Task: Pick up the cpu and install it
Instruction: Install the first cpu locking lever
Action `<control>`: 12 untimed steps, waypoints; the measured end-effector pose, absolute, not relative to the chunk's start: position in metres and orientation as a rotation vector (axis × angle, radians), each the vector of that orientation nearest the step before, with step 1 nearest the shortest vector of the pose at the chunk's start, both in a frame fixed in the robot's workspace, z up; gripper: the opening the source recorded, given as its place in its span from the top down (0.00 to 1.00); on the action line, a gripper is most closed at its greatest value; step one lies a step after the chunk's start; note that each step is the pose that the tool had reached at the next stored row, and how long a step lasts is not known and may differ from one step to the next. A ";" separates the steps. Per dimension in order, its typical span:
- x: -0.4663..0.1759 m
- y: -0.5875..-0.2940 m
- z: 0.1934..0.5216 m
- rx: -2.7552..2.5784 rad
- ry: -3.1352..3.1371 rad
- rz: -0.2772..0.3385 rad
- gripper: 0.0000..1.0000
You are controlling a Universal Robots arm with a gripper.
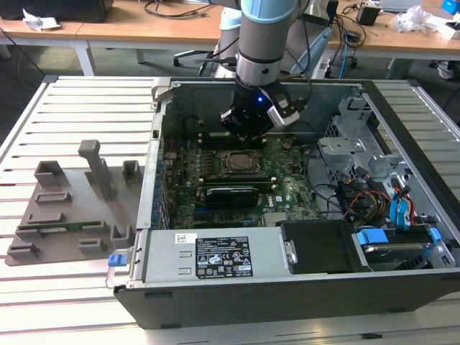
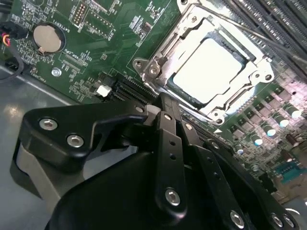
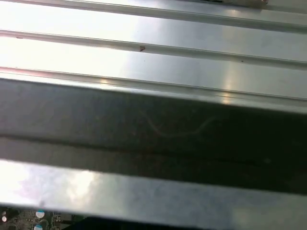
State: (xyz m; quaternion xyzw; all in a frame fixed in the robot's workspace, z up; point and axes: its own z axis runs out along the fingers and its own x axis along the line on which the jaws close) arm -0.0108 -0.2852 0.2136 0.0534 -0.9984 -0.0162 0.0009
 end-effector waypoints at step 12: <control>-0.011 -0.288 0.219 0.167 -3.134 -0.011 0.89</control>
